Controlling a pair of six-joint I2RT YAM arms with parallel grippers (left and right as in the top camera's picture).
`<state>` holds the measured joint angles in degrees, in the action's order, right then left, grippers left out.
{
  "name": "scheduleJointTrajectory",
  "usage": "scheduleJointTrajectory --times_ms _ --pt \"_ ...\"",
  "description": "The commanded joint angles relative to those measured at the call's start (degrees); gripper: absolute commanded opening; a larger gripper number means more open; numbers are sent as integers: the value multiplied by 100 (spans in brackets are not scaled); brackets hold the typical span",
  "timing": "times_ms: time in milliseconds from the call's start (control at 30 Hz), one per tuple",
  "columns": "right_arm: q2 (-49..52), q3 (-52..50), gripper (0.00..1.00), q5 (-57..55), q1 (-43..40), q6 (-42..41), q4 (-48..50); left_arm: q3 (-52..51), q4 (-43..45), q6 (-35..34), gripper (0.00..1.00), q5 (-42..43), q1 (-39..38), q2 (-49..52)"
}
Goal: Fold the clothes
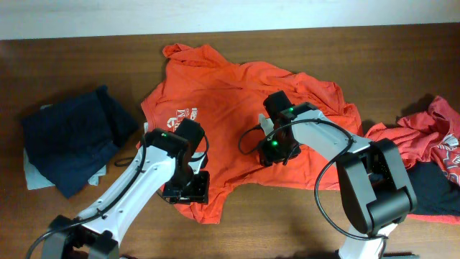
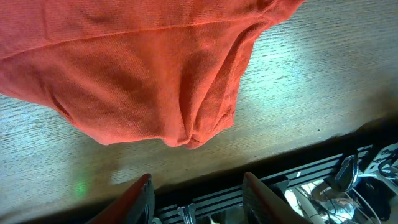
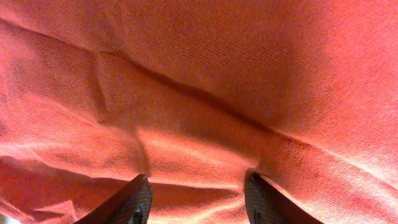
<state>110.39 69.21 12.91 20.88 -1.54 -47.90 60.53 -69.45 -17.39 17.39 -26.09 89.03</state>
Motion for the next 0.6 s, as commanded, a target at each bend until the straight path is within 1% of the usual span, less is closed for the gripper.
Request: scheduleJointTrajectory --times_ms 0,67,100,133,167,200,233,267,300,333,400,433,567 --pt "74 -20 54 -153 15 -39 11 52 -35 -15 47 48 -2 -57" --pt "74 -20 54 -153 15 -39 11 0 -57 -17 46 9 -2 -57" --pt "74 -20 54 -153 15 -39 11 -50 -63 -35 40 -2 -2 -57" --pt "74 -20 54 -153 15 -39 11 -105 -68 -122 30 -37 -2 -57" --pt "74 -20 54 -153 15 -39 11 -192 -66 -273 14 -68 -2 -57" --pt "74 -20 54 -153 15 -39 11 -297 -33 -396 8 -63 -2 -57" --pt "74 -20 54 -153 15 -39 11 -409 13 -492 7 -57 -2 -57" --pt "74 -20 54 -153 15 -39 11 -527 74 -566 7 -46 -2 -57" --pt "74 -20 54 -153 15 -39 11 -638 179 -575 17 20 -2 -57" --pt "74 -20 54 -153 15 -39 13 -732 304 -573 30 96 -2 -57" --pt "74 -20 54 -153 15 -39 17 -868 535 -573 39 219 -2 -57" --pt "74 -20 54 -153 15 -39 17 -911 621 -570 42 243 -4 -57" --pt "74 -20 54 -153 15 -39 20 -1003 907 -409 43 240 -7 -46"
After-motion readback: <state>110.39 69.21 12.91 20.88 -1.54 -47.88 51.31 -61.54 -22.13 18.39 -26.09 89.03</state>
